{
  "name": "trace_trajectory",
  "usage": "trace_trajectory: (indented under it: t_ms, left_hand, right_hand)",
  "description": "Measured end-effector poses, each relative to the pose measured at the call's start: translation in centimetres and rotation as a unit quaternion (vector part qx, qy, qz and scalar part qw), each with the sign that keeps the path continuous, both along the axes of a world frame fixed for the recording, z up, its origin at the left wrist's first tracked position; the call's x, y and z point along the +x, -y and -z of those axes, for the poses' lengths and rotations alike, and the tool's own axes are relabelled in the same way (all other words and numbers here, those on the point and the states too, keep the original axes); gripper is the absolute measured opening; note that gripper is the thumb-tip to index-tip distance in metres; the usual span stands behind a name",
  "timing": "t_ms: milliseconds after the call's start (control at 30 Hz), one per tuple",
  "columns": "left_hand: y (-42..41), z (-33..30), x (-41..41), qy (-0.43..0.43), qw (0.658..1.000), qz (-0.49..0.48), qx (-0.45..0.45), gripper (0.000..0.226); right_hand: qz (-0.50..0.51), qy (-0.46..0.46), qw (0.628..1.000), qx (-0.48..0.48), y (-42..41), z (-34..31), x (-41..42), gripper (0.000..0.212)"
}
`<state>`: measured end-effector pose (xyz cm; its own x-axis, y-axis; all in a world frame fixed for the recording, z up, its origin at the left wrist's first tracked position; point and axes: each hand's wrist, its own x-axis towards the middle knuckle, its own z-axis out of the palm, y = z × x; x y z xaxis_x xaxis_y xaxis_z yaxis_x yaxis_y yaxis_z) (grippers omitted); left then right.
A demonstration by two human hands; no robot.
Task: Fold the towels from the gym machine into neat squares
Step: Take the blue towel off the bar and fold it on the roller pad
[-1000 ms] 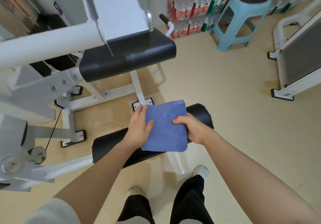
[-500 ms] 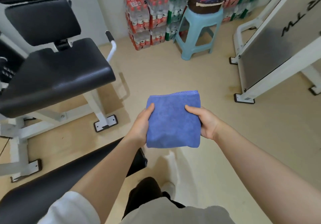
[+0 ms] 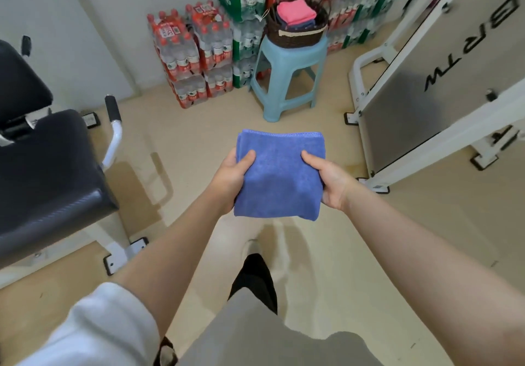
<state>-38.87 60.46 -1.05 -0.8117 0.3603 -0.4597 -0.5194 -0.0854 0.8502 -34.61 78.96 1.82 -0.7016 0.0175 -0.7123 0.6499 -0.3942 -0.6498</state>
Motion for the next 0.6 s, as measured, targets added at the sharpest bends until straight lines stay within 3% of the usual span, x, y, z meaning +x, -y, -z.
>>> trace_trajectory:
  t_ms: [333,600]
  left_hand:
    - [-12.7,-3.1,-17.3,-0.027,0.997,0.068,-0.033,0.023]
    - [-23.1,-2.4,-29.7,-0.045,0.997,-0.004,-0.058,0.022]
  right_hand:
    - [0.042,-0.050,0.998,0.017,-12.4,-2.3,-15.4,0.031]
    - [0.029,-0.074,0.997,0.024,-22.8,-1.2,-28.9,0.016]
